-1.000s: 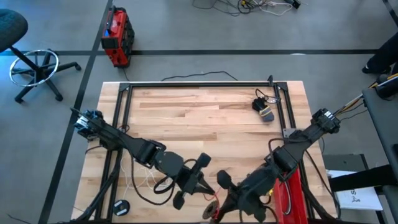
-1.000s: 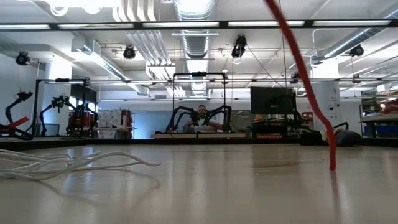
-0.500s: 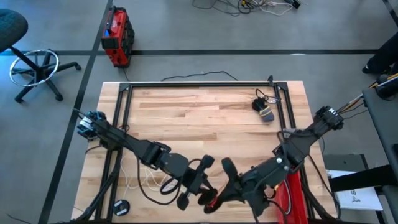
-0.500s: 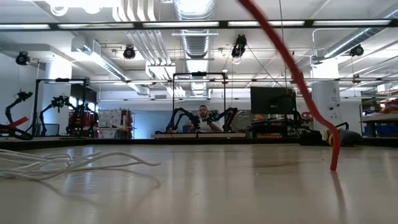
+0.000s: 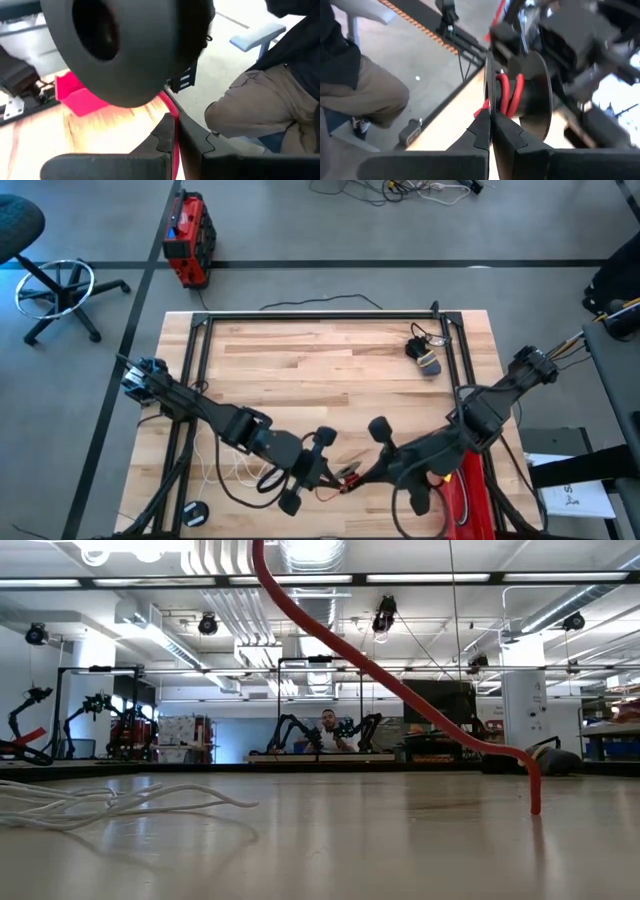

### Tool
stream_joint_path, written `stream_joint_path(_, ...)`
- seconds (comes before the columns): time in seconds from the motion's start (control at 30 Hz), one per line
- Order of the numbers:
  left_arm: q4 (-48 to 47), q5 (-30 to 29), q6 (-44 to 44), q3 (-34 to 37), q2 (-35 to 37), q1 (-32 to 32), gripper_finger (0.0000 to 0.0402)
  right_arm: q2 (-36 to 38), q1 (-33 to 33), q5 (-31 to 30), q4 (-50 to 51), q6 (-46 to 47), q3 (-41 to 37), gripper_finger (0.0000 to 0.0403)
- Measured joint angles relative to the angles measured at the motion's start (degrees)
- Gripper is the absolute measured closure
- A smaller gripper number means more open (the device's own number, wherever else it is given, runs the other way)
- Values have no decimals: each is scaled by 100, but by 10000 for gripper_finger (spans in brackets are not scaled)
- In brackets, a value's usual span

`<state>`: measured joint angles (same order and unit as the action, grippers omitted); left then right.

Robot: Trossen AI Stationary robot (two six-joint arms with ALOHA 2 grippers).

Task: Coil cords
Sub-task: Coil the red wire onto the spool

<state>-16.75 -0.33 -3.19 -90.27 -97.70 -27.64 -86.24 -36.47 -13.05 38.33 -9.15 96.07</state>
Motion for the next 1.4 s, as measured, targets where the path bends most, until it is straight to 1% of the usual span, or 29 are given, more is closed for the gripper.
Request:
stream_joint_path(0.23,-381,-267,142,7,124,0,398,-30,20,-99,927,952,7,403)
stream_joint_path(0.37,-276,-231,110,10,154,-9,392,-90,11,-85,1059,1109,-26,403)
stream_joint_path(0.5,-334,-227,165,13,51,-10,374,-118,14,-47,1103,1085,-37,403)
stream_joint_path(0.6,-413,-416,296,125,-74,-19,360,-116,11,-43,1127,1056,-15,403)
stream_joint_path(0.87,-47,-1292,795,925,-157,-9,326,-76,11,-40,1194,1027,18,403)
stream_joint_path(0.9,131,-1388,861,1067,-163,-9,322,-76,11,-40,1213,1055,18,403)
stream_joint_path(0.97,827,-1440,927,1438,-170,-5,312,-76,11,-45,1266,1070,18,403)
stream_joint_path(1.07,2386,-1482,924,2160,-170,59,296,-76,11,-47,1256,1070,18,403)
stream_joint_path(1.2,4096,-2005,700,2936,-170,184,274,-72,11,-47,1242,1070,18,403)
stream_joint_path(1.27,4586,-2165,557,3112,-170,273,262,-72,11,-47,1232,1070,18,403)
stream_joint_path(1.4,5024,-2186,244,3180,-164,375,237,-72,11,-47,1231,1071,18,403)
